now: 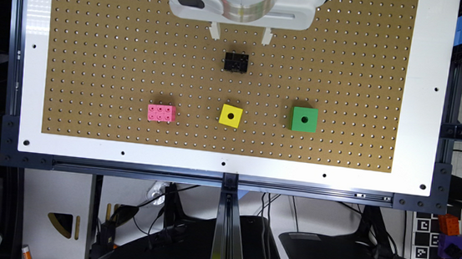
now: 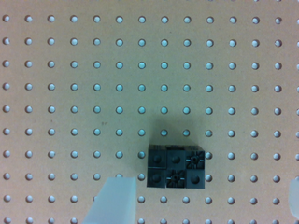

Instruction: Pick up green block.

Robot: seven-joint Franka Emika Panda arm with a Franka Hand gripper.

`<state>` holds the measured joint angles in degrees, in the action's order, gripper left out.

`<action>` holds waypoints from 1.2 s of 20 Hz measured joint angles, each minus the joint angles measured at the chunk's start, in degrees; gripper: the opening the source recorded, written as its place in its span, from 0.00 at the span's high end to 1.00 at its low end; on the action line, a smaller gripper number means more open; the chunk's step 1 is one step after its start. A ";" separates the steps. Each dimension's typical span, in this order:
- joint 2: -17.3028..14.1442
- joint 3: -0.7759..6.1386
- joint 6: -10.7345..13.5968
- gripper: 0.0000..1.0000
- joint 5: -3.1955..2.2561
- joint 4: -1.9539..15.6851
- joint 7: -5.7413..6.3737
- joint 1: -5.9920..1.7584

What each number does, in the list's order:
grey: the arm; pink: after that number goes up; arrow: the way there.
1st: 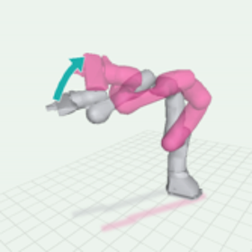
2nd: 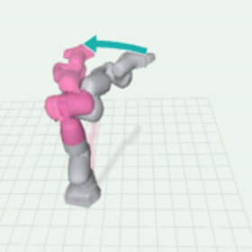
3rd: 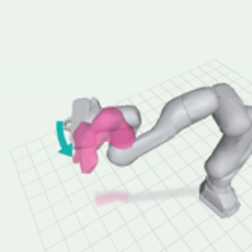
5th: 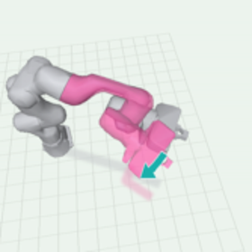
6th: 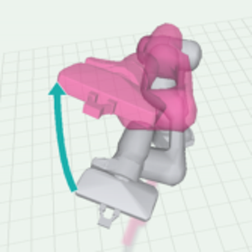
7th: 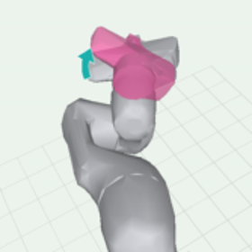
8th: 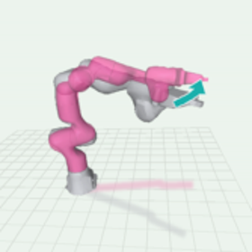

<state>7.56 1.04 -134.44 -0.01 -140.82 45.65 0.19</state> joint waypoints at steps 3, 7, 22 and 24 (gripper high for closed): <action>0.00 0.00 0.00 0.00 0.00 -0.01 0.00 0.00; -0.03 1.06 -0.01 0.00 0.51 0.45 1.22 0.75; -14.07 9.10 0.01 0.00 0.45 15.91 9.80 1.59; -15.46 9.91 0.02 0.00 0.38 17.44 10.64 1.59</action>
<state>-7.90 10.95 -134.42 0.36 -123.38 56.28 1.78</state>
